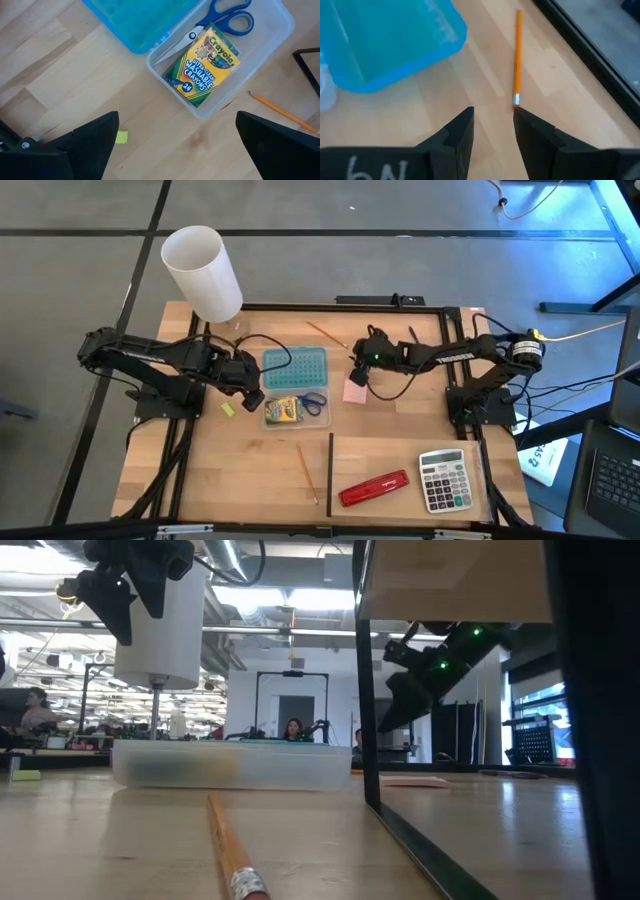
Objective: Pack school essentials
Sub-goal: Put the top orange pencil into the blue supply box
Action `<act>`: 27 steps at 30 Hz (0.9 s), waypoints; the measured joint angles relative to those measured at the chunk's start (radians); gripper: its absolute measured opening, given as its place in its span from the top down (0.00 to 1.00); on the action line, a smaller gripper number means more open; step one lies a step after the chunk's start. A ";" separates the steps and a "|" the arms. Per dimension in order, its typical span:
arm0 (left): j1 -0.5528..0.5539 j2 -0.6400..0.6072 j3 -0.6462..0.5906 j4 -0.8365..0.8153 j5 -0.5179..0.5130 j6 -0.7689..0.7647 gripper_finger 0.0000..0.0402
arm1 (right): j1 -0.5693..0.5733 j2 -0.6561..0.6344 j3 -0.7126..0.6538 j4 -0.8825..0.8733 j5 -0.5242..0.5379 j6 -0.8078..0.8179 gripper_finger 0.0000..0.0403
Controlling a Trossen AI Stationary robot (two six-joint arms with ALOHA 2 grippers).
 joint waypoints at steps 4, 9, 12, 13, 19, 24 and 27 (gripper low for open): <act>0.000 0.000 0.000 0.001 -0.002 0.000 0.02 | -0.060 0.040 0.000 0.059 -0.117 -0.019 0.65; 0.000 0.000 0.000 0.001 -0.005 0.000 0.02 | -0.094 0.101 0.000 0.093 -0.136 -0.059 0.65; 0.000 0.000 0.000 0.002 -0.005 0.000 0.02 | -0.112 0.139 0.000 0.127 -0.135 -0.061 0.65; 0.000 0.000 0.000 0.002 -0.005 0.000 0.02 | -0.116 0.153 0.000 0.148 -0.135 -0.068 0.65; 0.000 0.000 0.000 0.003 -0.006 0.001 0.02 | -0.143 0.217 0.000 0.244 -0.135 -0.084 0.65; 0.000 0.000 0.000 0.004 -0.006 0.001 0.02 | -0.154 0.226 0.008 0.255 -0.135 -0.084 0.65; 0.000 0.000 0.000 0.005 -0.007 0.001 0.02 | -0.161 0.226 0.008 0.261 -0.135 -0.083 0.65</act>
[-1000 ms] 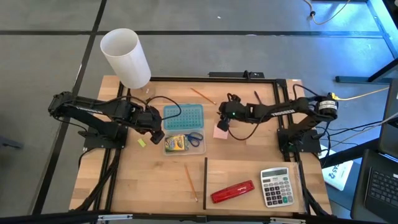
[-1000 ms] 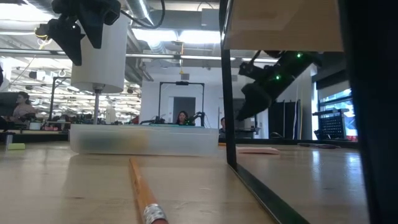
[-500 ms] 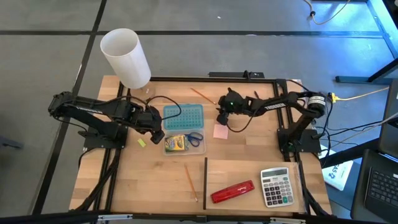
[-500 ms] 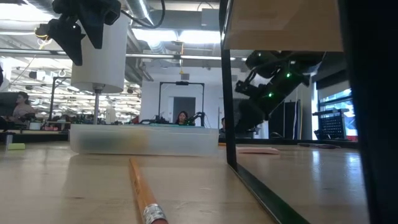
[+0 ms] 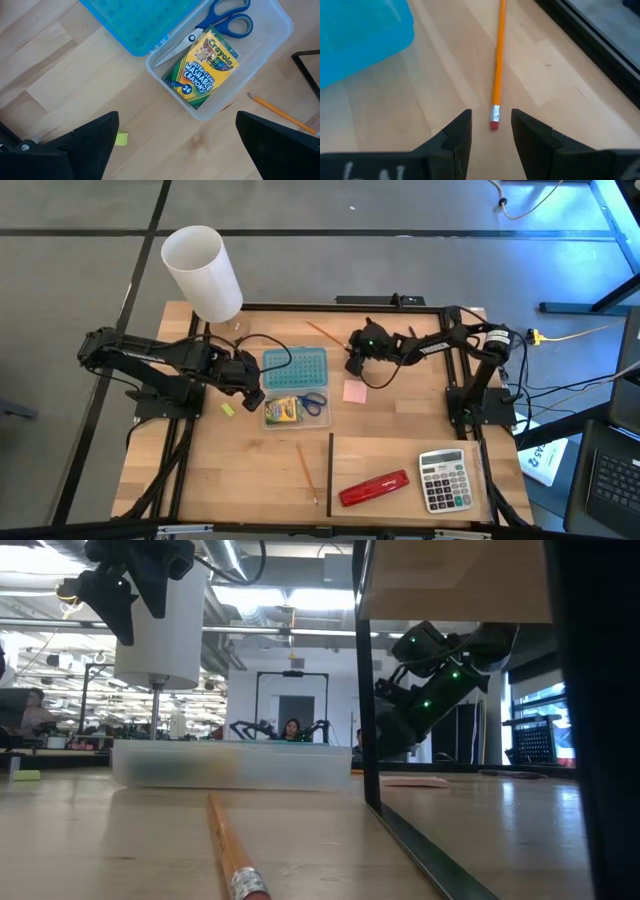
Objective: Pack school essentials
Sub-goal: Put the top orange pencil into the blue supply box
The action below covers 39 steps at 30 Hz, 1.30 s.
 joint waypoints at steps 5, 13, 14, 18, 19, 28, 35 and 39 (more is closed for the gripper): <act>0.000 0.000 0.000 0.000 -0.021 0.001 0.02 | -0.002 0.000 0.000 -0.001 -0.001 -0.001 0.65; -0.008 0.000 0.000 0.115 -0.022 0.190 0.02 | -0.002 0.044 0.001 0.005 -0.042 -0.027 0.65; -0.008 0.000 0.000 0.135 -0.021 0.217 0.02 | -0.002 0.051 0.001 0.009 -0.042 -0.025 0.65; -0.005 0.000 0.000 0.158 -0.022 0.262 0.02 | -0.002 0.058 0.001 0.014 -0.041 -0.023 0.65; -0.003 0.000 0.000 0.158 -0.022 0.263 0.02 | -0.002 0.058 0.001 0.015 -0.041 -0.025 0.65; 0.000 0.000 0.000 0.158 -0.020 0.264 0.02 | -0.028 0.059 0.001 0.042 -0.019 -0.026 0.65; 0.000 0.000 0.000 0.157 -0.021 0.264 0.02 | -0.054 0.060 0.001 0.062 -0.061 -0.027 0.65; 0.000 0.000 0.000 0.157 -0.020 0.264 0.02 | -0.055 0.060 0.001 0.060 -0.104 -0.026 0.65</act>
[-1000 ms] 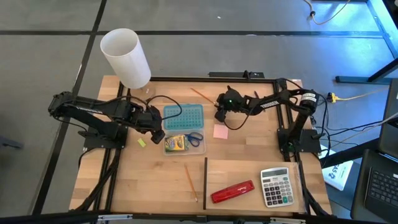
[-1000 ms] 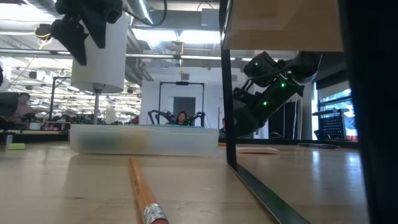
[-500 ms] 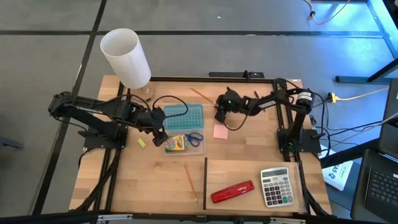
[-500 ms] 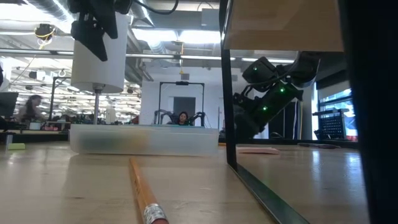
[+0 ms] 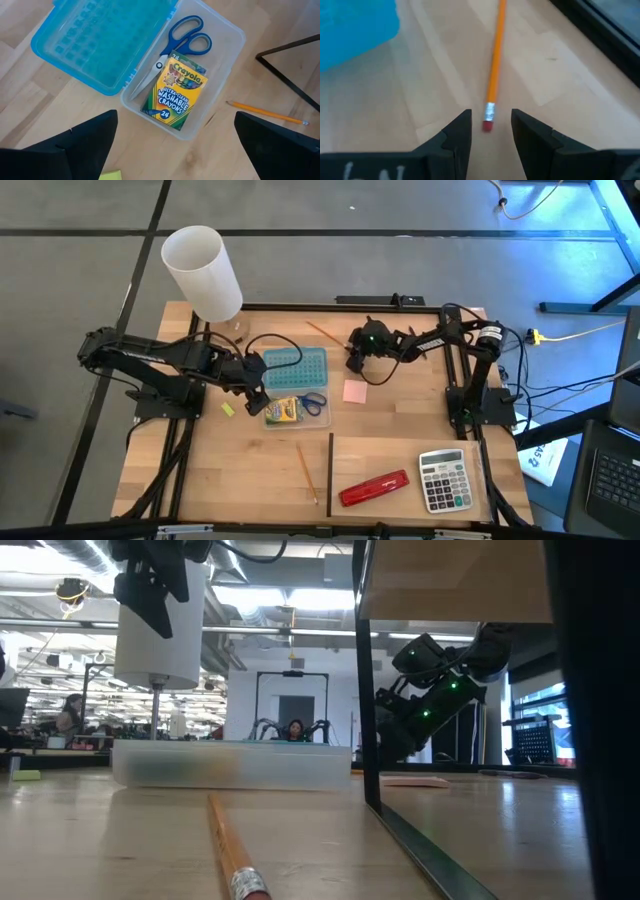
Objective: Pack school essentials
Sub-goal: Put the top orange pencil into the blue supply box
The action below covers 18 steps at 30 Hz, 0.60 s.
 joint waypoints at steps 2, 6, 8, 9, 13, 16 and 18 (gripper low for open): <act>0.000 0.000 0.000 0.000 0.000 0.000 0.02 | 0.000 0.006 0.000 0.002 -0.002 0.000 0.65; 0.000 0.000 0.000 0.000 0.000 0.000 0.02 | 0.001 0.025 0.000 0.008 -0.002 0.000 0.65; 0.000 0.000 0.000 0.000 0.000 0.000 0.02 | 0.001 0.028 0.000 0.014 -0.002 0.000 0.65; 0.000 0.000 0.000 0.000 0.000 0.000 0.02 | 0.000 0.028 0.000 0.017 -0.002 0.000 0.65; 0.000 0.000 0.000 0.000 0.000 0.000 0.02 | 0.000 0.031 0.000 0.041 -0.001 0.000 0.65; 0.000 0.000 0.000 0.000 0.000 0.000 0.02 | 0.001 0.031 0.000 0.043 -0.001 0.000 0.65; 0.000 0.000 0.000 0.000 0.000 0.000 0.02 | 0.001 0.035 0.000 0.044 -0.001 0.000 0.65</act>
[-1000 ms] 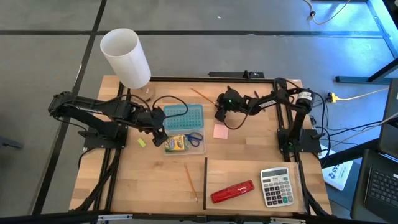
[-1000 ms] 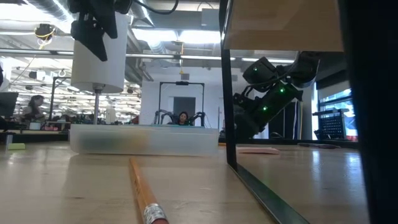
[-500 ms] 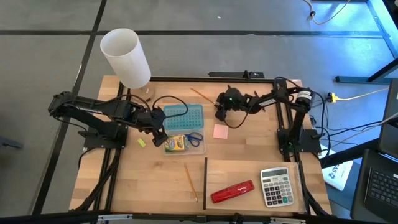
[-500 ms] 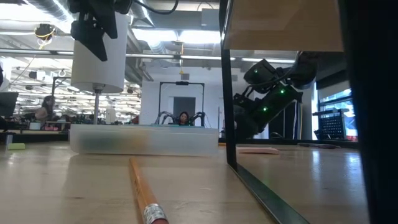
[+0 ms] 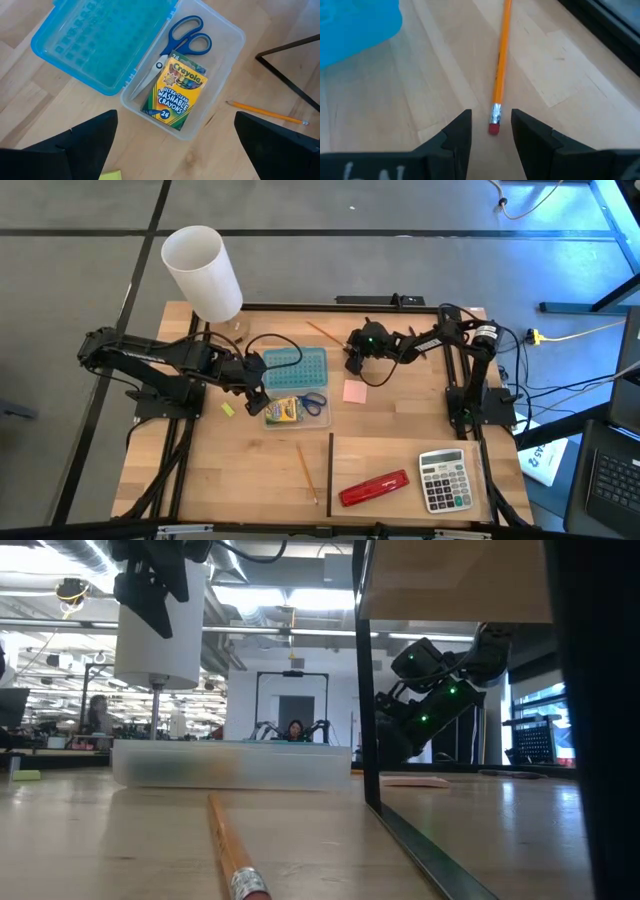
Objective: Pack school essentials
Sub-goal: Put the top orange pencil into the blue supply box
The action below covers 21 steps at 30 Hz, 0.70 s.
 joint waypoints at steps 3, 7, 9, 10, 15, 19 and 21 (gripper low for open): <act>0.000 0.000 0.000 0.000 0.000 0.000 0.02 | 0.000 0.006 0.000 0.004 0.000 0.000 0.65; 0.000 0.000 0.000 0.000 0.000 0.000 0.02 | 0.000 0.021 0.001 0.020 0.000 0.006 0.65; 0.000 0.000 0.000 0.001 0.000 0.000 0.02 | 0.000 0.030 0.002 0.029 -0.001 0.005 0.65; 0.000 0.000 0.000 0.000 0.000 0.000 0.02 | 0.000 0.030 0.002 0.029 0.000 0.007 0.65; 0.000 0.000 0.000 0.001 0.000 0.000 0.02 | 0.000 0.031 0.002 0.028 0.000 0.008 0.65; 0.000 0.000 0.000 0.000 0.000 0.000 0.02 | 0.000 0.031 0.002 0.027 0.000 0.008 0.65; 0.000 0.000 0.000 0.001 0.000 0.000 0.02 | 0.000 0.031 0.002 0.026 0.000 0.008 0.65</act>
